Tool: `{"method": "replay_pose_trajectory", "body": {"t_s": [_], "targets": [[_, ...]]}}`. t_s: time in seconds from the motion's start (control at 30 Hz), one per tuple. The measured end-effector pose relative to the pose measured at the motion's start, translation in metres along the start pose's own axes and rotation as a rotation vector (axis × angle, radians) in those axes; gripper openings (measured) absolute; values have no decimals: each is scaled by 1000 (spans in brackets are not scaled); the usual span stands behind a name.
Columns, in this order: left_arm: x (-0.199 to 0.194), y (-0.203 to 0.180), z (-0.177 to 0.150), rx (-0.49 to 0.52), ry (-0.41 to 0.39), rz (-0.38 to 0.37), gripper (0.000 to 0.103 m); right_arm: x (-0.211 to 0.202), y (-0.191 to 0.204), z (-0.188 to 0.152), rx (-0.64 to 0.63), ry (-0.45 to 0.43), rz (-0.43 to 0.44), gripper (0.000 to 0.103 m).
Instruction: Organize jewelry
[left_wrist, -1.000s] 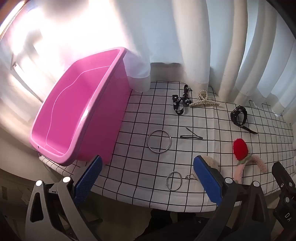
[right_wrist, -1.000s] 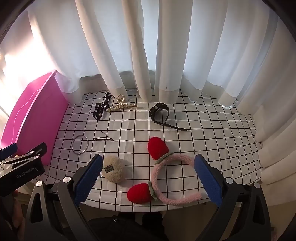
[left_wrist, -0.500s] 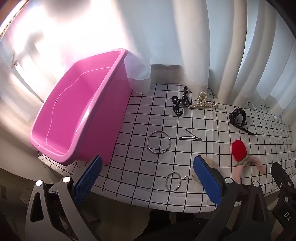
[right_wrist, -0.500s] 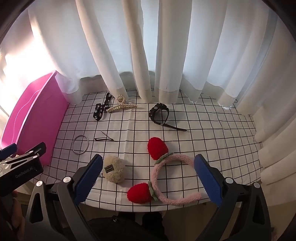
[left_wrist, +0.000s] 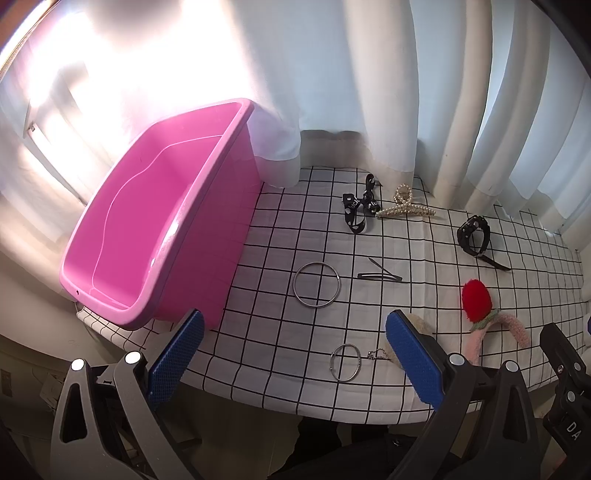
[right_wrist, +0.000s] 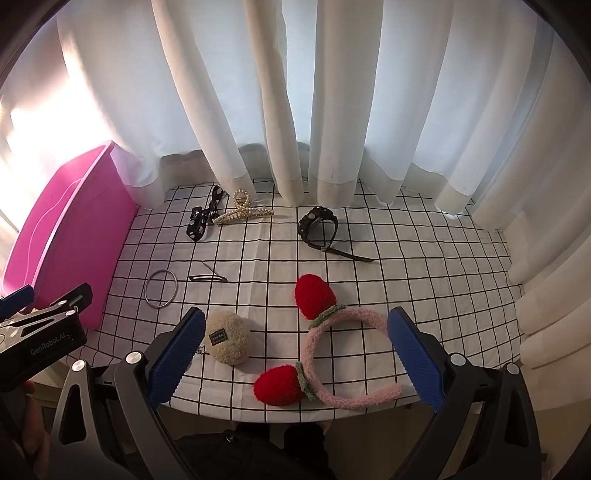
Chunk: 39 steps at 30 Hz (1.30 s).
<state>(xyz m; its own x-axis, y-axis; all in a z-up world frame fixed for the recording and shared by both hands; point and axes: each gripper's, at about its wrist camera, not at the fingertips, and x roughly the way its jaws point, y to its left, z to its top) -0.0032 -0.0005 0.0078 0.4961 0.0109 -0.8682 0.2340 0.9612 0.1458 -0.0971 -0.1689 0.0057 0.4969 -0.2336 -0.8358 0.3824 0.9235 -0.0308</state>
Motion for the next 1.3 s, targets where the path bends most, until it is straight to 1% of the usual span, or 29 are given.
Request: {"method": "replay_pose_trajectory", "body": {"t_s": [0.43,0.47,1.0,1.03,1.3], "targets": [[3,-1,4,-3,-3,1,97,0,0,0,-1,-1,0,94],[1,0,0,-3,-5,1,97,0,0,-1,0,-1,0,94],[4,0,3,-1,-10,-3,97,1,1,-1,-1,-1,0,94],[2,-2,-1,0,-8,0,97,1,1,0,0,0,1,94],[2,-2,-1,0,-9,-1,97,1,1,0,0,0,1,94]]}}
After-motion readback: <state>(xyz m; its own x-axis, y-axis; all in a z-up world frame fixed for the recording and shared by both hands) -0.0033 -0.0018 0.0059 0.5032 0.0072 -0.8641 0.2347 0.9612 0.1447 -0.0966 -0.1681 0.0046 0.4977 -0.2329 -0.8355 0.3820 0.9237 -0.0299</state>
